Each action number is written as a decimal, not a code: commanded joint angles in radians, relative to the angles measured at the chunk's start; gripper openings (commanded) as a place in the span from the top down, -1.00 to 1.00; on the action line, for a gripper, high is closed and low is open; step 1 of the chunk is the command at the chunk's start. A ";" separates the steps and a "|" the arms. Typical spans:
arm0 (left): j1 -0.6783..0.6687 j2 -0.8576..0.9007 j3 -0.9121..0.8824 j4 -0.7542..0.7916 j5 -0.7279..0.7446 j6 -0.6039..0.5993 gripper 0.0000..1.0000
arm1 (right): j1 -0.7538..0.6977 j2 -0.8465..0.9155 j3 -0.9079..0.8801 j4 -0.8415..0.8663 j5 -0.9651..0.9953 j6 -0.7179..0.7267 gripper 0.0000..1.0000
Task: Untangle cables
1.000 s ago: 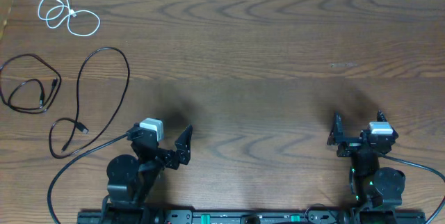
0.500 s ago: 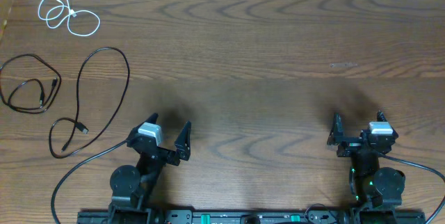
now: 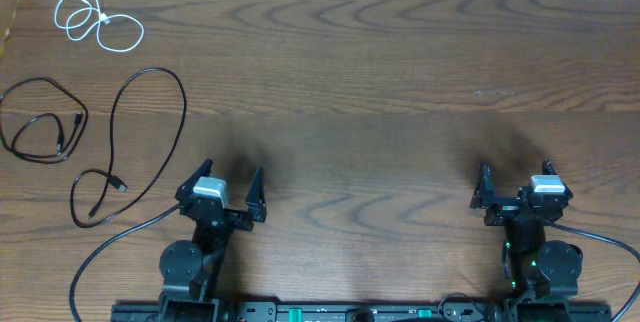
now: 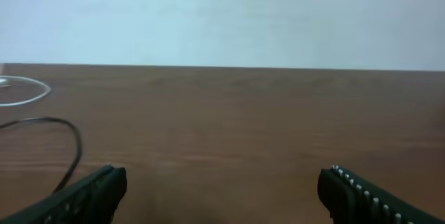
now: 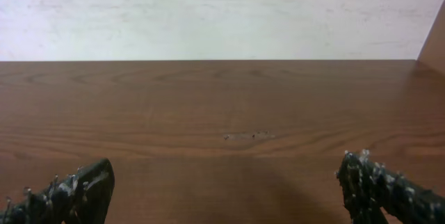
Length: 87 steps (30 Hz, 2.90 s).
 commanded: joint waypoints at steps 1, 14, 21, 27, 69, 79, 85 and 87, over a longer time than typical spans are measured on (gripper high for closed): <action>0.005 -0.009 -0.004 -0.073 -0.065 0.029 -0.86 | -0.003 -0.005 -0.005 -0.002 0.002 -0.002 -0.99; 0.042 -0.009 -0.005 -0.080 -0.118 -0.023 -0.86 | -0.003 -0.005 -0.005 -0.002 0.002 -0.001 -0.99; 0.042 -0.009 -0.005 -0.080 -0.117 -0.021 -0.86 | -0.003 -0.005 -0.005 -0.002 0.002 -0.001 -0.99; 0.042 -0.009 -0.004 -0.080 -0.106 0.018 -0.86 | -0.003 -0.005 -0.005 -0.002 0.002 -0.002 -0.98; 0.042 -0.006 -0.004 -0.076 -0.106 0.017 -0.86 | -0.003 -0.005 -0.005 -0.002 0.002 -0.001 -0.99; 0.042 -0.006 -0.004 -0.076 -0.106 0.017 -0.86 | -0.003 -0.005 -0.005 -0.002 0.002 -0.002 -0.98; 0.042 -0.006 -0.004 -0.076 -0.106 0.017 -0.86 | -0.003 -0.005 -0.005 -0.002 0.002 -0.001 -0.98; 0.042 -0.006 -0.004 -0.076 -0.106 0.017 -0.86 | -0.003 -0.005 -0.005 -0.002 0.002 -0.002 -0.99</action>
